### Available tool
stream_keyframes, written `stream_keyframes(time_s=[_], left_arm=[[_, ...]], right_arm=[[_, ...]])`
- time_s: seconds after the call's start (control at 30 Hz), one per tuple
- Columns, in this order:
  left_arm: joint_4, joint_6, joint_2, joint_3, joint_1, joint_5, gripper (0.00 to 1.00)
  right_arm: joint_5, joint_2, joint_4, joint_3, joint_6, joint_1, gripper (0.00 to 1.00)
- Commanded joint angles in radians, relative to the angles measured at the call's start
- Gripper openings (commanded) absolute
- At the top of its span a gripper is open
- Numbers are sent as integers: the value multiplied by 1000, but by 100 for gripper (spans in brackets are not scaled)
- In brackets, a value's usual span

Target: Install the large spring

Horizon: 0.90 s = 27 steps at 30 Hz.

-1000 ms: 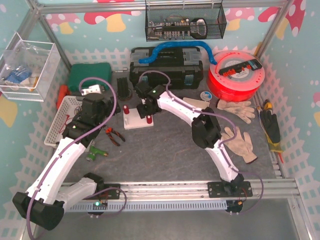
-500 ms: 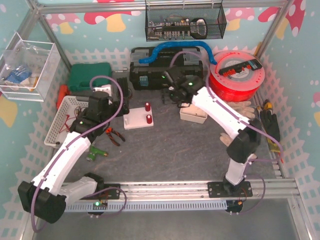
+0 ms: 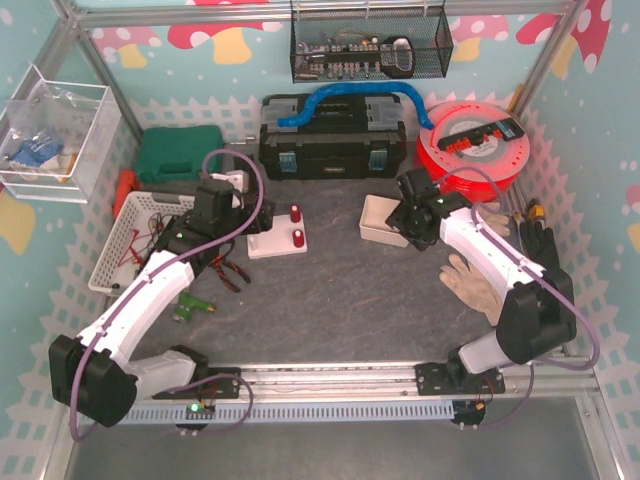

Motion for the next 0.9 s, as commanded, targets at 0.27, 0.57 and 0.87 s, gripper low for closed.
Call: stream_keyframes(time_s=[0.27,0.57,0.87], left_arm=[[22,11,-15,19,-8,5,81],[17,26,-28,12,-8,-8,82],[15,29,-31,4,-8,-27,83]], right_arm=[[-104,103,305,-125,391,-25,63],[-134,166,371,-174,446,-32,49],[-175,165,356,-185,409,-32,33]])
